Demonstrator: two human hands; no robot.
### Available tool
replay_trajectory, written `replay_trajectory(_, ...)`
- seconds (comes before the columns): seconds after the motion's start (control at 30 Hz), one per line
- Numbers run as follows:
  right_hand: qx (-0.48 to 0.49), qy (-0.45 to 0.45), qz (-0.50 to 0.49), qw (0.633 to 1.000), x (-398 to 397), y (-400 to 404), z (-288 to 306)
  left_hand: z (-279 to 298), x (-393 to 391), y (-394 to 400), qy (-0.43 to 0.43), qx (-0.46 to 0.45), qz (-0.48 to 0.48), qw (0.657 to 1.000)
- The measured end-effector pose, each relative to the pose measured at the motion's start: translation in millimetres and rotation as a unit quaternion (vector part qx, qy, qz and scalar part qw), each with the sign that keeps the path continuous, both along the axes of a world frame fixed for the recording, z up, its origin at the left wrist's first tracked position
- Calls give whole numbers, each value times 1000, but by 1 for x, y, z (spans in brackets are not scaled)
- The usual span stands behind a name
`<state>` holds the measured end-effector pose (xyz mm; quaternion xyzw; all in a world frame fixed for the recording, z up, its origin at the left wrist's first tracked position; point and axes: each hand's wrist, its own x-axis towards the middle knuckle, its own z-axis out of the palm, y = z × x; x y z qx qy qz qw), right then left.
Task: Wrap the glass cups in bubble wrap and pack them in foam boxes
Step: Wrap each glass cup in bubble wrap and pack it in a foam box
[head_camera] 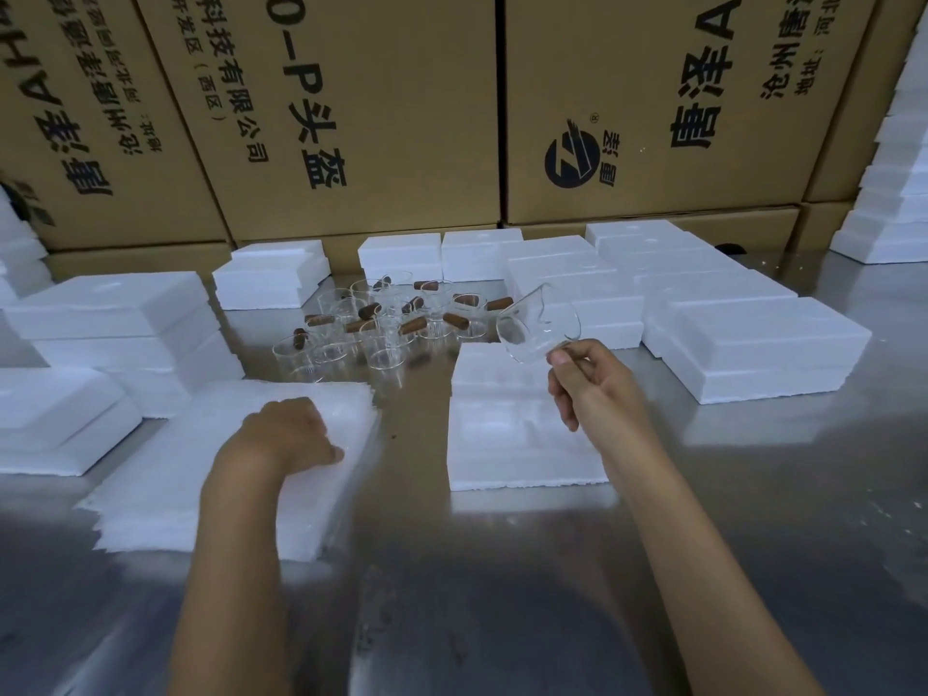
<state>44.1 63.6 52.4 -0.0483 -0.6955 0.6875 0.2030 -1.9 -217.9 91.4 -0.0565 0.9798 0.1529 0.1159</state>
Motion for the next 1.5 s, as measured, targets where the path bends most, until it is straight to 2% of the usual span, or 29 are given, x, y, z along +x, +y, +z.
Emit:
replay_trajectory(0.17, 9, -4, 9, 1000, 0, -3, -1, -12, -7, -16, 120, 181, 53, 975)
replay_trajectory(0.27, -7, -3, 15, 1000, 1, -4, 1, -8, -6, -10, 183, 292, 62, 937)
replay_trajectory(0.4, -37, -4, 29, 999, 3, -5, 4, -2, -2, 12, 213, 420, 11, 882)
replay_trajectory(0.53, -105, 22, 93, 990, 7, -4, 9, 5, -8, 42, 242, 449, -29, 860)
replay_trajectory(0.67, -128, 36, 149, 980, 10, -4, 11, 11, -14, 73, 219, 434, -124, 865)
replay_trajectory(0.73, -68, 41, 107, 991, 9, -5, 10, 7, -15, 85, 214, 449, -149, 855)
replay_trajectory(0.8, 91, 59, 0, 994, 8, -5, 6, 1, -15, 92, 238, 496, -148, 822)
replay_trajectory(0.87, 280, 55, -80, 955, 9, -3, 0, -2, -14, 93, 262, 535, -140, 791)
replay_trajectory(0.93, 413, 39, -108, 903, 9, -3, -4, -3, -12, 92, 275, 549, -135, 777)
replay_trajectory(1.0, 475, 33, -113, 872, 9, -7, -6, -1, -7, 94, 272, 572, -138, 762)
replay_trajectory(1.03, 478, 29, -114, 871, 8, -11, -7, 0, -2, 97, 259, 586, -150, 753)
replay_trajectory(1.07, 454, 21, -116, 883, 7, -14, -7, 0, 3, 102, 247, 588, -168, 752)
replay_trajectory(1.13, 334, -7, -116, 935, 4, -15, -4, -2, 11, 111, 245, 546, -220, 771)
replay_trajectory(1.2, 172, -49, -96, 979, 1, -12, 2, -4, 16, 120, 247, 501, -263, 787)
replay_trajectory(1.27, -14, -90, -36, 995, 3, -6, 7, -6, 20, 126, 242, 482, -281, 794)
replay_trajectory(1.37, -253, -90, 83, 960, 5, 2, 9, -12, 22, 131, 221, 473, -285, 804)
replay_trajectory(1.43, -352, -82, 134, 923, 5, 4, 10, -15, 21, 132, 203, 469, -289, 809)
replay_trajectory(1.5, -399, -77, 153, 901, 5, 4, 11, -15, 21, 133, 185, 482, -284, 808)
